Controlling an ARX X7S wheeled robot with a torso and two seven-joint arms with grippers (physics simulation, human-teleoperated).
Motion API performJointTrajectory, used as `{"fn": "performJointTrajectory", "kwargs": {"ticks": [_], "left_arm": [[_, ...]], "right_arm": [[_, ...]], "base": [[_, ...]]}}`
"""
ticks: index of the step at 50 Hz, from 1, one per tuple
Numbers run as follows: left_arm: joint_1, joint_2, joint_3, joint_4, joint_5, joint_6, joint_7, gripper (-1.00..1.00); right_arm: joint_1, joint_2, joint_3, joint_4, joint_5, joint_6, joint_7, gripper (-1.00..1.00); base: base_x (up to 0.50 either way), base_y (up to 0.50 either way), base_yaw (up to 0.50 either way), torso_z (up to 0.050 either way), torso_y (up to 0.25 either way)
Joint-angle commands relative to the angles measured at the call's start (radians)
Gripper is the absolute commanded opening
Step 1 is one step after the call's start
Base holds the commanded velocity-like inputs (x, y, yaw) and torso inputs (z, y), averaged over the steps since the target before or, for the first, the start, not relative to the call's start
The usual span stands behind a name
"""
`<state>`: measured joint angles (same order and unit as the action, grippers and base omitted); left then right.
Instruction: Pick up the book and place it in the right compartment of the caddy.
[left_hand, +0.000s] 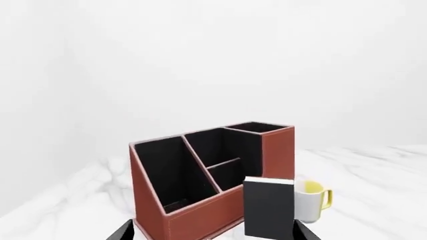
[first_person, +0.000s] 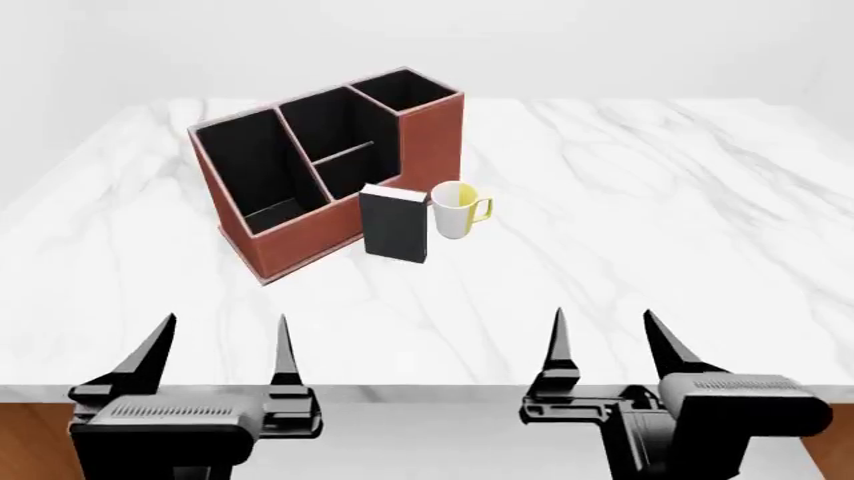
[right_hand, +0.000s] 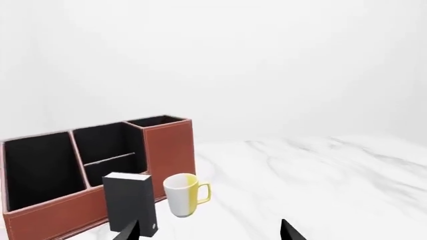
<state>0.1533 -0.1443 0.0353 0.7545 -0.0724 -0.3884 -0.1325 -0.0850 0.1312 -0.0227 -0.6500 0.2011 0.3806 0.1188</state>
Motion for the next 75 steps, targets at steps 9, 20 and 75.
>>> {"fn": "performJointTrajectory", "kwargs": {"ticks": [9,20,75], "left_arm": [[0.033,-0.019,-0.035,0.162,-0.038,-0.052,-0.037,1.0],[0.036,-0.025,-0.034,0.156,-0.049,-0.045,-0.048,1.0],[0.044,-0.061,-0.018,0.158,-0.082,-0.032,-0.098,1.0]], "right_arm": [[-0.011,0.031,0.014,-0.117,0.059,0.063,0.024,1.0],[-0.013,0.041,0.008,-0.114,0.063,0.06,0.034,1.0],[-0.031,0.079,-0.032,-0.092,0.062,0.005,0.066,1.0]], "base": [[0.04,0.0,0.0,0.0,0.0],[0.49,0.0,0.0,0.0,0.0],[0.5,0.0,0.0,0.0,0.001]]}}
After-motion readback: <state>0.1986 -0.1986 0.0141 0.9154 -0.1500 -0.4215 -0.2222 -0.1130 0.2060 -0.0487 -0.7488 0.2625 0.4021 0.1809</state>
